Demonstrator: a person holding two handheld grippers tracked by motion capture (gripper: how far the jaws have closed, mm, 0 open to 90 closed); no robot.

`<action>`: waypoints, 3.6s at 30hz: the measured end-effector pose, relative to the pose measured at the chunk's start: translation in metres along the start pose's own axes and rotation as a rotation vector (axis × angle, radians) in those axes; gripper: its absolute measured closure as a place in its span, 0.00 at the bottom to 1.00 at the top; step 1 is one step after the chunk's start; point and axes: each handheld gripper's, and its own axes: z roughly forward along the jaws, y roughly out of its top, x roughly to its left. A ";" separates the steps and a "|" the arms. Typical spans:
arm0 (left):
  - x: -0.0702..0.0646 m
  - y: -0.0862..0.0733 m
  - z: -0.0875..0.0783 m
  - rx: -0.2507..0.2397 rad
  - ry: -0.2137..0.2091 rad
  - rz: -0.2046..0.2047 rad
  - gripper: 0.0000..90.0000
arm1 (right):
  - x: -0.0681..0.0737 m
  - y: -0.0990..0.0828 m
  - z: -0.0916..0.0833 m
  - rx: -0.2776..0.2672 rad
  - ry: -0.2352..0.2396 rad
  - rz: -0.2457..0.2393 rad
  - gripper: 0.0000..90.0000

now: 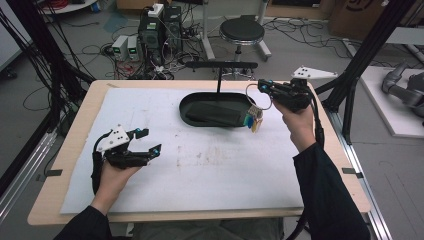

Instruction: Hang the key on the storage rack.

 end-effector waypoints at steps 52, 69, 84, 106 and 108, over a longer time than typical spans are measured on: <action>0.005 -0.012 -0.024 0.007 0.050 -0.025 0.27 | -0.081 -0.003 0.083 0.055 -0.144 0.115 0.98; 0.002 -0.016 -0.028 0.020 0.056 -0.024 0.27 | -0.091 -0.010 0.087 0.081 -0.165 0.132 0.98; 0.001 -0.015 -0.025 0.019 0.053 -0.022 0.27 | -0.080 -0.004 0.077 0.104 -0.272 0.057 0.88; 0.004 -0.001 -0.013 -0.009 0.049 0.002 0.27 | -0.016 -0.034 -0.019 0.092 -0.124 -0.013 0.44; 0.003 0.002 -0.011 -0.013 0.050 0.003 0.28 | -0.012 -0.042 -0.027 0.078 -0.120 -0.011 0.44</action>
